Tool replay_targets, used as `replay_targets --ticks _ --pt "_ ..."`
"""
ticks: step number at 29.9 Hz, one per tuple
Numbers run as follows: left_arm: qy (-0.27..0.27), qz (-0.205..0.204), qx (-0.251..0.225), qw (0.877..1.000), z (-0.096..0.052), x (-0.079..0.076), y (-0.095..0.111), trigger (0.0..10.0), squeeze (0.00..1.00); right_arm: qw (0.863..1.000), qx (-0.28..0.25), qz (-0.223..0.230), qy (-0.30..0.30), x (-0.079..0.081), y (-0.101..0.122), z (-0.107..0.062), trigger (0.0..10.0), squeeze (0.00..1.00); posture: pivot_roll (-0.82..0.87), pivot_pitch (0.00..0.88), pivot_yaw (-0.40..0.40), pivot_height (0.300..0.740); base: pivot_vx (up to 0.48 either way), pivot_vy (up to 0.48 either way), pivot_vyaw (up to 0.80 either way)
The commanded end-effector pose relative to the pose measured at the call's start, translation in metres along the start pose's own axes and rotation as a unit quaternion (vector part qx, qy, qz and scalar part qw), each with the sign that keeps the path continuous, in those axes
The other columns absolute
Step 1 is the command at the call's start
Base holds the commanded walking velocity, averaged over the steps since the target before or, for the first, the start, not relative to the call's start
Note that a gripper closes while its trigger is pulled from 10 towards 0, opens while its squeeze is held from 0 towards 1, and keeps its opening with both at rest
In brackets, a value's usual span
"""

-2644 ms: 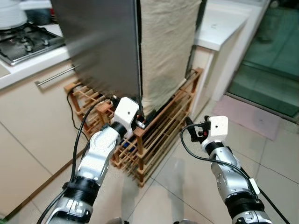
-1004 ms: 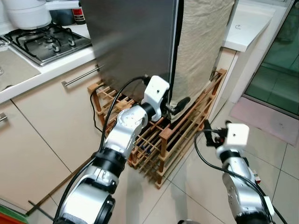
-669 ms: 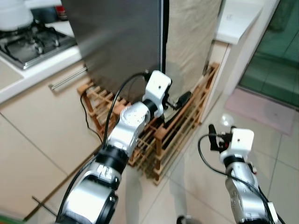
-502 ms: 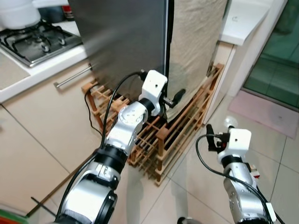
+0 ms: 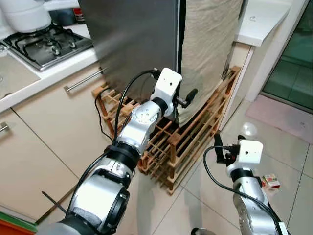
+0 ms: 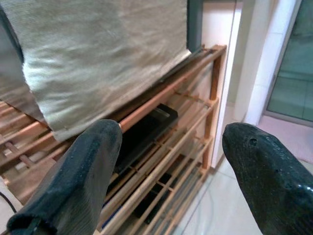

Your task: Restocking fridge

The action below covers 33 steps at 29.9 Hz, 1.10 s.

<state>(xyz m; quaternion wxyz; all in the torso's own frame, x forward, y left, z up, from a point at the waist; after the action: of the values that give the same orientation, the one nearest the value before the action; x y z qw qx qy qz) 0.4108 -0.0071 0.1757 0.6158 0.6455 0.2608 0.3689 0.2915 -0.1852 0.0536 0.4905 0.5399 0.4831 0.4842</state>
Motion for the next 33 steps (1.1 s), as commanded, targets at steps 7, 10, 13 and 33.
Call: replay_targets --ticks 7,10,13,33 --pt "0.006 -0.010 0.009 1.000 0.006 -0.001 0.001 10.0 0.00 1.000 0.003 -0.009 -0.010 -0.008 0.003 -0.010 10.0 0.00 -0.15 0.053 0.119 0.740 0.000 0.000 0.00" --pt "0.005 -0.012 0.009 1.000 0.009 -0.004 0.001 10.0 0.00 1.000 0.006 -0.013 -0.014 -0.012 0.003 -0.014 10.0 0.00 -0.16 0.065 0.120 0.740 0.000 0.000 0.00" --pt "0.014 -0.003 0.013 1.000 0.011 -0.004 0.001 10.0 0.00 1.000 0.009 -0.015 -0.017 -0.014 0.003 -0.017 10.0 0.00 -0.17 0.074 0.121 0.740 0.000 0.000 0.00" --pt "0.102 -0.024 0.010 0.994 0.013 0.017 0.008 10.0 0.00 0.999 0.025 -0.025 -0.021 -0.020 0.002 -0.027 10.0 0.00 -0.19 0.096 0.109 0.740 0.000 0.000 0.00"
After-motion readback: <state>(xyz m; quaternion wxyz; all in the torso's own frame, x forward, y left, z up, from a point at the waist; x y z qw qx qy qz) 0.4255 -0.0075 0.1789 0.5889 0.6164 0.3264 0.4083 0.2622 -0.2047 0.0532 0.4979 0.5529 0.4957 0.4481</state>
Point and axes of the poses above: a point about 5 cm out from each wrist's last joint towards the gripper, its own z axis pointing out of the wrist towards the gripper, its own y axis along the axis of the wrist's last joint, x = y × z, the point moved 5 cm from there along z, pointing out of the wrist towards the gripper, and after that the axes turned 2 degrees about z, right-handed, at the moved point
